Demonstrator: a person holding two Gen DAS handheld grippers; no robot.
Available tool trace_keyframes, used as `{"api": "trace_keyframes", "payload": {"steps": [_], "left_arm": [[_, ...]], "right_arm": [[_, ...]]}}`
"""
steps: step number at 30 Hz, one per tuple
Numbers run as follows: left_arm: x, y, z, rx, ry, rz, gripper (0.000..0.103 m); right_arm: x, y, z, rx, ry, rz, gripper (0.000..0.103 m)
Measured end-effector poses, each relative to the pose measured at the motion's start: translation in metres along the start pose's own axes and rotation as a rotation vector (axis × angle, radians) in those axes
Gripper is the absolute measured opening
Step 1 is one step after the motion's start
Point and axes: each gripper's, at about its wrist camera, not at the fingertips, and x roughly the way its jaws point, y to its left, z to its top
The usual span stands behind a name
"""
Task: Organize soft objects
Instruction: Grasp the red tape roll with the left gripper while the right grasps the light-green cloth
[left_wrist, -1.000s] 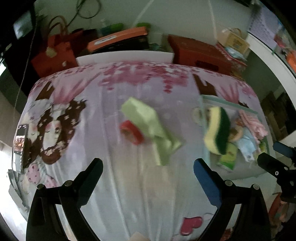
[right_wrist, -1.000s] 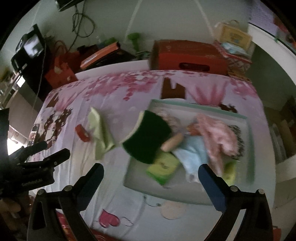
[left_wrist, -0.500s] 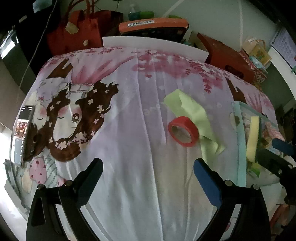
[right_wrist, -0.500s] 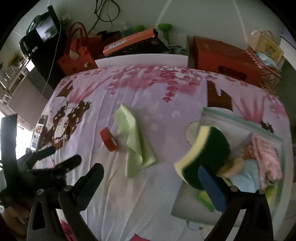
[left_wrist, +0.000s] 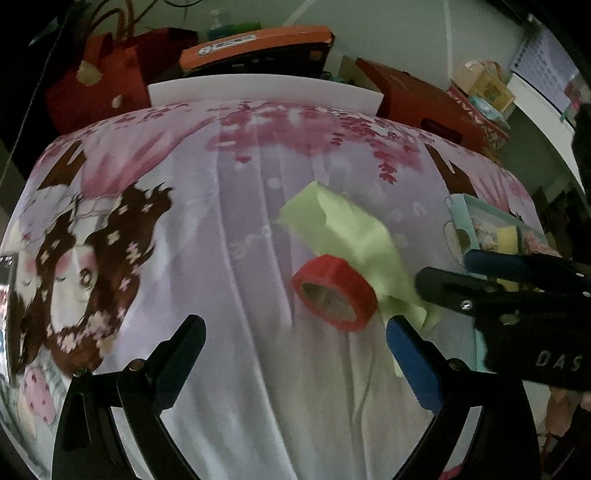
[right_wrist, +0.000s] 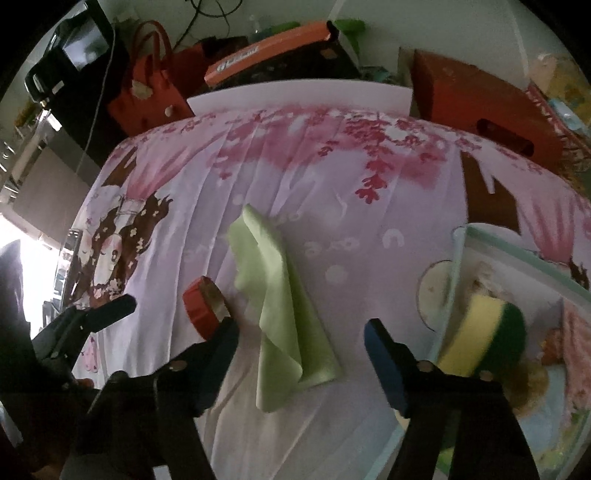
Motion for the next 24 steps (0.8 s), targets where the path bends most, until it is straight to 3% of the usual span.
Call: {"api": "trace_keyframes", "payload": {"steps": [9, 19, 21, 24], "left_arm": [[0.028, -0.01, 0.008, 0.052, -0.006, -0.022, 0.098], [0.046, -0.01, 0.009, 0.064, -0.033, -0.09, 0.093], [0.048, -0.011, 0.01, 0.072, -0.039, -0.095, 0.078], [0.049, -0.012, 0.011, 0.084, -0.043, -0.101, 0.069]], "right_arm": [[0.035, -0.002, 0.008, -0.017, 0.05, 0.025, 0.047], [0.053, -0.007, 0.01, -0.01, 0.062, 0.04, 0.036], [0.053, -0.006, 0.011, -0.014, 0.058, 0.043, 0.032], [0.053, -0.003, 0.011, -0.025, 0.06, 0.052, 0.023]]}}
